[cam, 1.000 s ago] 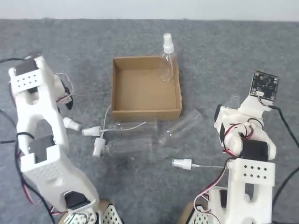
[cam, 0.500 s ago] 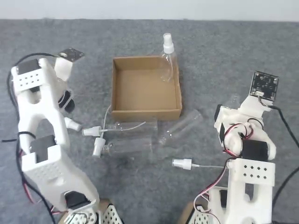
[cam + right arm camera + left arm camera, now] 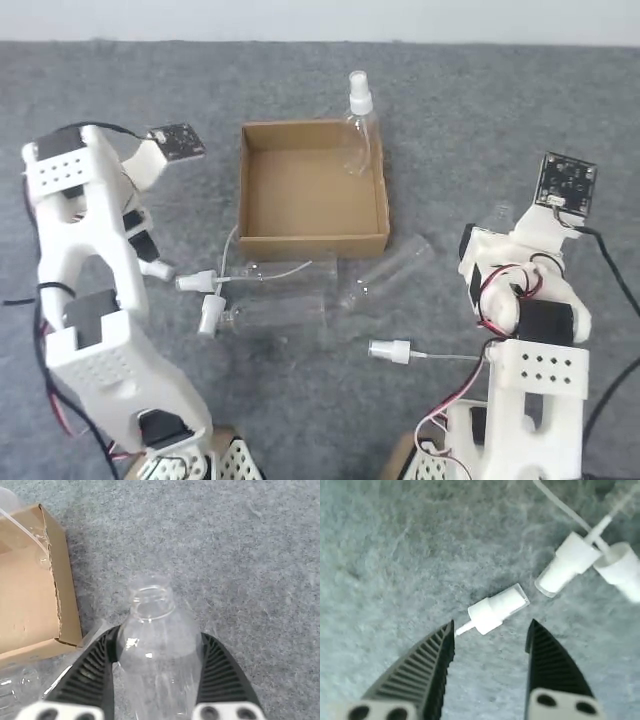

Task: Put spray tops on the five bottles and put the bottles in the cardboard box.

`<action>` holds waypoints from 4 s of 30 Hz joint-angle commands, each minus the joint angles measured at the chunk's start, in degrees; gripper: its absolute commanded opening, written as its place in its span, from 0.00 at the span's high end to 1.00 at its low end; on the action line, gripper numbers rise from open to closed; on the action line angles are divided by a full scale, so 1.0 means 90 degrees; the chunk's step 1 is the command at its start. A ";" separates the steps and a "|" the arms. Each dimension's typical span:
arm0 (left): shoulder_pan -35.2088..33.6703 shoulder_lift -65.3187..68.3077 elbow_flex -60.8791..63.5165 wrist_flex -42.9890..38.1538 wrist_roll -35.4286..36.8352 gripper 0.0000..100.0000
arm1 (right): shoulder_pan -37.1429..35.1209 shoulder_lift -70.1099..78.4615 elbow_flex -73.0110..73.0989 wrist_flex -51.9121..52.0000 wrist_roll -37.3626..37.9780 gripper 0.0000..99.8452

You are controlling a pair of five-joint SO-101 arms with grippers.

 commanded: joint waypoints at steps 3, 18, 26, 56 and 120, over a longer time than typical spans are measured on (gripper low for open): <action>-0.0098 -0.0088 -0.0063 -0.0117 -0.1026 0.78 | -0.0034 -0.0122 -0.0068 -0.0151 0.0283 0.96; -0.0176 -0.0088 0.1773 -0.2266 -0.1827 0.78 | -0.0044 -0.0122 -0.0068 -0.0181 0.0361 0.96; 0.0078 -0.0088 0.2681 -0.3399 -0.1768 0.83 | -0.0044 -0.0122 -0.0068 -0.0190 0.0371 0.96; 0.0772 -0.0107 0.2926 -0.3614 -0.0654 0.80 | -0.0044 -0.0122 -0.0068 -0.0181 0.0371 0.96; 0.0762 -0.3429 0.1568 0.0098 0.5372 0.99 | -0.0493 -0.0200 0.0029 -0.0132 -0.0293 0.96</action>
